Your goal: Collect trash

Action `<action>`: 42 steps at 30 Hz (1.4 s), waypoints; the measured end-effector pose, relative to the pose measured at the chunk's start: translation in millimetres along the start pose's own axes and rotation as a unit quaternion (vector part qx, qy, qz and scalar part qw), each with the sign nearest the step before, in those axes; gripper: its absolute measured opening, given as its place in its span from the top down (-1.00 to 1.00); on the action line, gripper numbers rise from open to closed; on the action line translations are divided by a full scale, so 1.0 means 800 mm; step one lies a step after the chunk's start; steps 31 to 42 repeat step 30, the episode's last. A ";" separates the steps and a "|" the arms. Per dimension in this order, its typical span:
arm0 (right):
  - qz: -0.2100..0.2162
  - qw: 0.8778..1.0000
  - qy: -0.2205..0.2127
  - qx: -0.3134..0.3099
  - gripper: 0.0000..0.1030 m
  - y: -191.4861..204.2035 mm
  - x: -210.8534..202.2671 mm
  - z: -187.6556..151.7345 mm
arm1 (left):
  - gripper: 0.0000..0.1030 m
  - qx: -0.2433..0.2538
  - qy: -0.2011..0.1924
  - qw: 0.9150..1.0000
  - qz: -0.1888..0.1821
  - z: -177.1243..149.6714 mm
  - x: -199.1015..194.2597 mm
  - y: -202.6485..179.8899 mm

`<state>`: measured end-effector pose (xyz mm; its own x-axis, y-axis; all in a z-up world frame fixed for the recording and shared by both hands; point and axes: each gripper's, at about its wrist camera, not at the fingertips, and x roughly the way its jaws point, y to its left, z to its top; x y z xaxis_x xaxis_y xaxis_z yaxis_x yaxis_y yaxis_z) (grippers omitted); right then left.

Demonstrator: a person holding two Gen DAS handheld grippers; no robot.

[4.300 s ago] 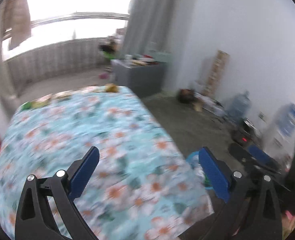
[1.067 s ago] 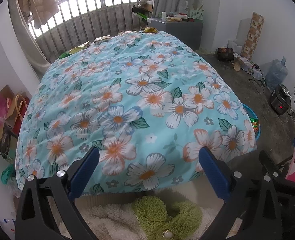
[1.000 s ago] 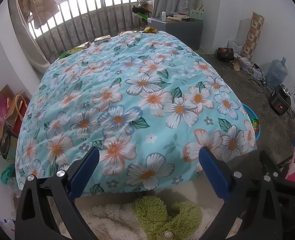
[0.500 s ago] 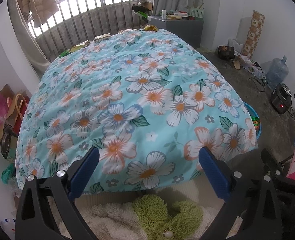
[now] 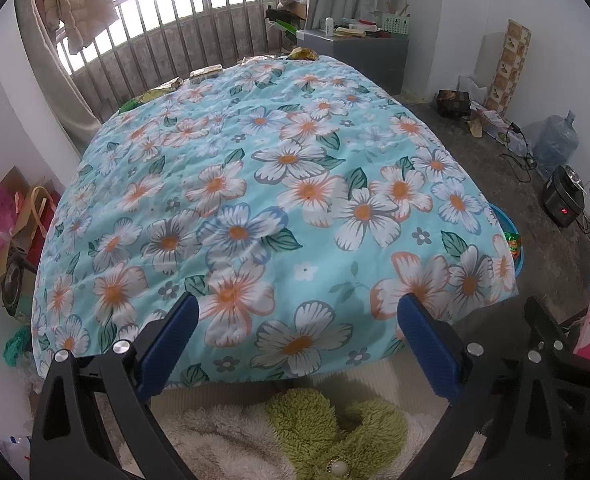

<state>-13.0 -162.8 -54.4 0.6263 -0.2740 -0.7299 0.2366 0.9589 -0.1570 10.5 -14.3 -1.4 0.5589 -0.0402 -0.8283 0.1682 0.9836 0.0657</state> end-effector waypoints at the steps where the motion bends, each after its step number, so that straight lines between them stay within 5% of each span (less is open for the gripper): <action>1: 0.000 1.000 0.000 0.000 -0.84 0.000 0.000 0.000 | -0.89 0.000 0.001 1.000 0.000 -0.001 0.000 0.001; 42: 0.001 1.000 0.000 0.002 -0.84 0.001 -0.001 0.000 | -0.89 0.000 0.014 1.000 -0.002 -0.003 0.003 0.003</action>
